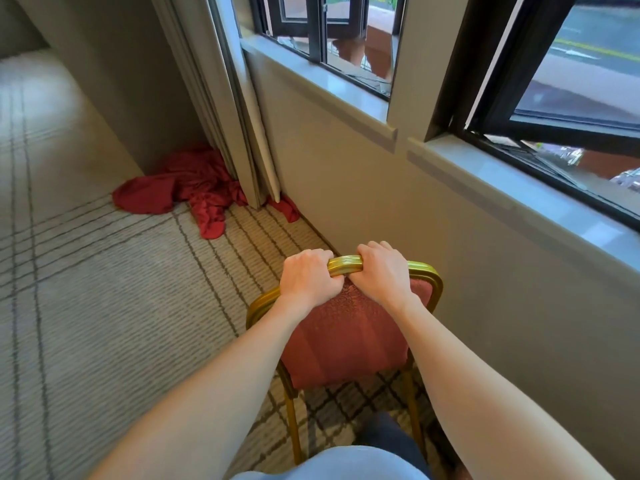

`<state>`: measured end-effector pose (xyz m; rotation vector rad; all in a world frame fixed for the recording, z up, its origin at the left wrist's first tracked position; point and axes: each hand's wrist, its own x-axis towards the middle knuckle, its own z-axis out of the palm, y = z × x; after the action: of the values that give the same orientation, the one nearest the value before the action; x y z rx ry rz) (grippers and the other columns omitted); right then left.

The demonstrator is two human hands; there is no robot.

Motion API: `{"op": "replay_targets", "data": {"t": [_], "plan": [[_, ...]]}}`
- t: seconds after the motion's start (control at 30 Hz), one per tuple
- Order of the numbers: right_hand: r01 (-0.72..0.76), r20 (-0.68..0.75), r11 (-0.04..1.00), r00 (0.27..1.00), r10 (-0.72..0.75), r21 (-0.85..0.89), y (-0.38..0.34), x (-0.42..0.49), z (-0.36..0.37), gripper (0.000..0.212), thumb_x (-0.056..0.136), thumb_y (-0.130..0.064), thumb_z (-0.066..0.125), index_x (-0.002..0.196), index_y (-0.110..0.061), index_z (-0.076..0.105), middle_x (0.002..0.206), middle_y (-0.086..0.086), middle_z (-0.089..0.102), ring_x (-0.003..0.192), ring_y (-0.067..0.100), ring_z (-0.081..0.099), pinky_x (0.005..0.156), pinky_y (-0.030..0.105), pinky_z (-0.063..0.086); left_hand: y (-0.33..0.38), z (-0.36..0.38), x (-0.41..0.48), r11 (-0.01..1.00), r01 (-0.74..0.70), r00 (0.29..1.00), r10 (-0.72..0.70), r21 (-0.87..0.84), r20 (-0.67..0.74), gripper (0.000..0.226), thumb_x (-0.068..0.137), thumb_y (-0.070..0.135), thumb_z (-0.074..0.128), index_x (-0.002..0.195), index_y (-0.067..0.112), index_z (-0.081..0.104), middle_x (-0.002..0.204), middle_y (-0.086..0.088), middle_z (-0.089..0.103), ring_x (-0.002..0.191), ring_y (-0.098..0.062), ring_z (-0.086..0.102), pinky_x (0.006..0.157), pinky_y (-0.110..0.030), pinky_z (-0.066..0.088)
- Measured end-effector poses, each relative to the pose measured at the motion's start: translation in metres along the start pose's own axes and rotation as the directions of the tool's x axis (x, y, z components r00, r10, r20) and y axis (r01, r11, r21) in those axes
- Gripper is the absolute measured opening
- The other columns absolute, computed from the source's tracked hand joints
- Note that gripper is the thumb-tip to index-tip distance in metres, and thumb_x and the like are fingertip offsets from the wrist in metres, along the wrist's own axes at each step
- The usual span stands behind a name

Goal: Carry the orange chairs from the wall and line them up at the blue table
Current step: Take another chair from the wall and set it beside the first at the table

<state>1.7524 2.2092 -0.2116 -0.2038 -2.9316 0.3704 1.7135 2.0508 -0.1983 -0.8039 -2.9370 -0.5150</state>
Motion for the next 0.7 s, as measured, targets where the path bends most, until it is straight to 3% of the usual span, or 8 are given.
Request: {"op": "replay_targets", "data": {"t": [0.23,0.43,0.7], "plan": [[0.068,0.028,0.996,0.997,-0.069,0.054,0.008,0.033,0.002,0.024,0.083,-0.044,0.061,0.071,-0.029,0.047,0.070,-0.010,0.052,0.071,0.014,0.049,0.055,0.029,0.034,-0.009,0.005,0.028,0.997,0.054,0.998,-0.051,0.055,-0.048,0.024,0.083,0.043,0.063,0.071,0.027,0.050,0.069,0.010,0.052,0.068,-0.021,0.061,0.059,-0.032,0.037],[0.122,0.068,0.992,0.990,-0.124,0.029,0.012,0.089,0.013,0.023,0.082,-0.042,0.060,0.068,-0.027,0.050,0.067,-0.009,0.056,0.070,0.015,0.053,0.055,0.031,0.043,-0.020,0.008,0.072,0.977,0.204,0.977,-0.199,0.066,-0.072,0.024,0.080,0.040,0.063,0.067,0.024,0.052,0.068,0.007,0.055,0.071,-0.023,0.061,0.060,-0.035,0.043],[0.128,0.120,0.989,0.983,-0.137,0.076,0.004,0.122,0.011,0.025,0.083,-0.045,0.056,0.067,-0.026,0.057,0.064,-0.007,0.051,0.061,0.018,0.050,0.056,0.032,0.045,-0.027,0.007,0.094,0.927,0.374,0.927,-0.373,0.009,-0.044,0.025,0.080,0.036,0.061,0.064,0.026,0.045,0.066,0.006,0.049,0.073,-0.023,0.054,0.062,-0.034,0.034]]}}
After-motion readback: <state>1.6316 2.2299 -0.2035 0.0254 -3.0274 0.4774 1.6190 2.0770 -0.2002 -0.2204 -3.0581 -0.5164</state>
